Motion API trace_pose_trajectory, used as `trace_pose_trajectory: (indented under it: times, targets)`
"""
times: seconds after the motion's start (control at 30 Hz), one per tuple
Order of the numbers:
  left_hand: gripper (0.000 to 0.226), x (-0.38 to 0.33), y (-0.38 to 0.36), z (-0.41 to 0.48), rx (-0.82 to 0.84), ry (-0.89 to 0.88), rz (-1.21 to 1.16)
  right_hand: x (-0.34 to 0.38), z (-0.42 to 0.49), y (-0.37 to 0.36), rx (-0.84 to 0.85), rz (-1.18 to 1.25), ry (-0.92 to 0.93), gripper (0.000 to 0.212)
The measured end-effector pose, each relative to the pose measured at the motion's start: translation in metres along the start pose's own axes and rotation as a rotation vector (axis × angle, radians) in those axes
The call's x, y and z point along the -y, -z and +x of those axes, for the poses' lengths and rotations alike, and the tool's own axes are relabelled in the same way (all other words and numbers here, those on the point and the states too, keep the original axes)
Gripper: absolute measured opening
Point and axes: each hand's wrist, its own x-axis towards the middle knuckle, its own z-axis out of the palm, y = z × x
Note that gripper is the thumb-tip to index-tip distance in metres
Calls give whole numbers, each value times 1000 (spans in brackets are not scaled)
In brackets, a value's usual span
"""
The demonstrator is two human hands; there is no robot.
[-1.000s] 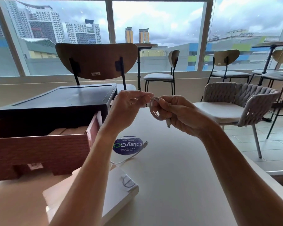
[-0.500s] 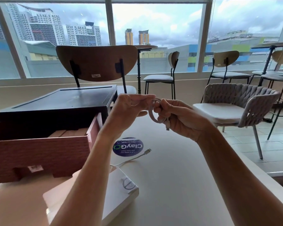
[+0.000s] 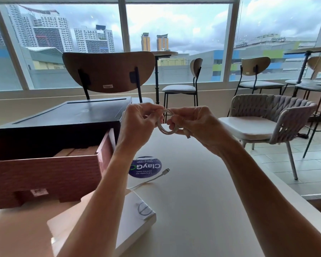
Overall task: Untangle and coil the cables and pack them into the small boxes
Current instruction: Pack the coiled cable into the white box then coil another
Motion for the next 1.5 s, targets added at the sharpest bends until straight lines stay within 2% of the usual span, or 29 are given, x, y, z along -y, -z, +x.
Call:
trace_pose_trajectory:
  times: [0.13,0.2,0.33,0.4,0.5,0.63,0.73,0.83,0.93,1.03,1.1,1.23,1.37,1.5]
  targets:
    - [10,0,0,0,0,-8,-11,0,-1,2,-7,-51,55,19]
    - [9,-2,-2,0,-6,-21,-41,0,0,4,-17,-6,26,16]
    - [11,-6,-3,1,-19,-61,-58,3,-1,11,158,209,-139,30]
    - [14,-10,-4,1,-37,-72,-97,5,-1,11,245,356,-156,35]
    - [16,-17,-11,-2,-65,-57,-161,7,1,9,260,548,-130,36]
    - [26,-10,-16,-6,-33,-98,21,6,4,12,173,786,-167,25]
    - [35,-3,-20,-10,40,-93,213,4,5,13,105,895,-184,25]
    - [47,1,-23,-14,183,-125,430,5,7,11,-2,1000,-128,30]
    - [60,6,-25,-17,358,-118,539,2,10,17,-160,1061,-68,36]
    - [62,5,-28,-19,492,-104,624,-6,12,24,-321,993,-39,18]
    - [58,-2,-29,-19,570,-89,689,-12,11,26,-413,894,-8,19]
    - [47,-19,-26,-19,667,-95,688,-17,10,21,-515,511,55,15]
    - [32,-32,-16,-16,640,-156,575,-18,8,13,-488,93,134,18]
    - [14,-41,-9,-12,474,-260,421,-16,4,10,-368,-173,140,21]
